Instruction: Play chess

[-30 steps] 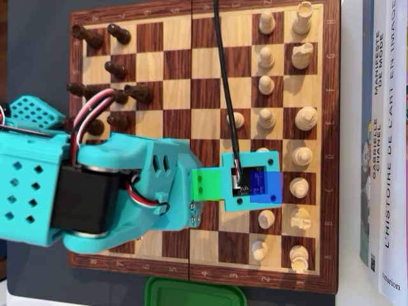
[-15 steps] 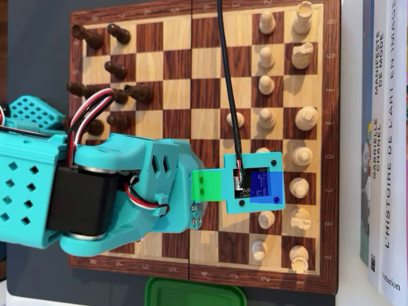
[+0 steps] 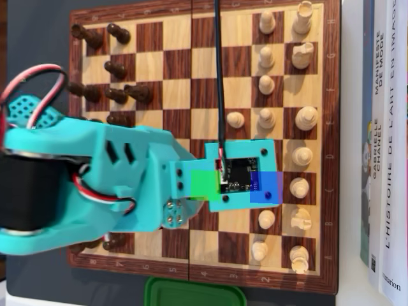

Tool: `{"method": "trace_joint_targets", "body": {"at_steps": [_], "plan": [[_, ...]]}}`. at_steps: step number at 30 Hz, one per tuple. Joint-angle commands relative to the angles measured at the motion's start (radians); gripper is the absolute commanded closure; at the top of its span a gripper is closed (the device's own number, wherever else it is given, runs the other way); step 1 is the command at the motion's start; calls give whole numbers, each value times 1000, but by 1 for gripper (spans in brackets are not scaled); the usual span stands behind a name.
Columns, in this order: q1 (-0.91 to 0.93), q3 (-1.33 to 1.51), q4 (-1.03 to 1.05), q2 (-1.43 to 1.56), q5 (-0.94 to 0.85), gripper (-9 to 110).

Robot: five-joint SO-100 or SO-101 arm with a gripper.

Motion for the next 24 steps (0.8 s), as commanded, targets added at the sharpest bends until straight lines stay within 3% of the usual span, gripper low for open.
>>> {"method": "trace_joint_targets", "body": {"at_steps": [1,13,19,24], "plan": [[-5,-37,2,103,5,89],[-5,-35,-44,486,-2,89],[-20,89,-314,681,5,89],[-69,319,-687,857,6,89]]}}
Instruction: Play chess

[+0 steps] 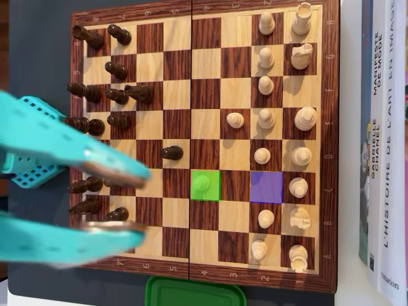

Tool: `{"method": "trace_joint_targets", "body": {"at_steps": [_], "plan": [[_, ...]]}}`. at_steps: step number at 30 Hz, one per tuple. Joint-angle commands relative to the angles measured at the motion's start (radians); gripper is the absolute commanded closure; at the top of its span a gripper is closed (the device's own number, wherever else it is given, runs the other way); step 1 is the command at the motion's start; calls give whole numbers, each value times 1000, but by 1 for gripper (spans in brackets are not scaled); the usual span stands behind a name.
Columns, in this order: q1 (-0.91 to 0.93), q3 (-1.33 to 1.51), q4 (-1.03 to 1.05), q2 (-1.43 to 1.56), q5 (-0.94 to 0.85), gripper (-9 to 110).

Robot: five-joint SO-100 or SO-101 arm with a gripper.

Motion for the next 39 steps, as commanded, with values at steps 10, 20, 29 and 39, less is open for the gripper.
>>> {"method": "trace_joint_targets", "body": {"at_steps": [10,20,29,39], "plan": [[-61,499,-934,362,6,89],[-61,788,-1537,560,6,89],[-61,1031,-1845,813,6,89],[-61,1108,-2148,876,-3,89]]}}
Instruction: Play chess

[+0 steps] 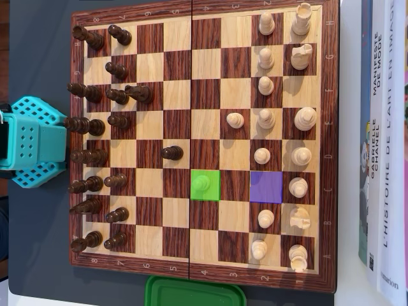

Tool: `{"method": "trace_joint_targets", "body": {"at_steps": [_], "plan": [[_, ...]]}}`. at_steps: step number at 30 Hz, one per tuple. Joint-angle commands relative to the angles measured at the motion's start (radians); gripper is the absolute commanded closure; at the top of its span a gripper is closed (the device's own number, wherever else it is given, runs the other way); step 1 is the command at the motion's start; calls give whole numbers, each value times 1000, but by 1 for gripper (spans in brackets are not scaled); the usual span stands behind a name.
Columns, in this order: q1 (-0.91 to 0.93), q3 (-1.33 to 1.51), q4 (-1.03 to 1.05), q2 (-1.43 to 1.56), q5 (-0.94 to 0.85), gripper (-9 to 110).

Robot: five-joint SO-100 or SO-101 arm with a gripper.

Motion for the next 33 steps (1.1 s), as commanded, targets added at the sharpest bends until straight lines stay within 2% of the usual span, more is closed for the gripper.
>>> {"method": "trace_joint_targets", "body": {"at_steps": [1,8,13,33], "plan": [[-11,6,-86,-2,-5,89],[-12,71,-287,-2,-5,89],[-12,71,-354,-2,2,89],[-5,71,-354,-2,5,89]]}}
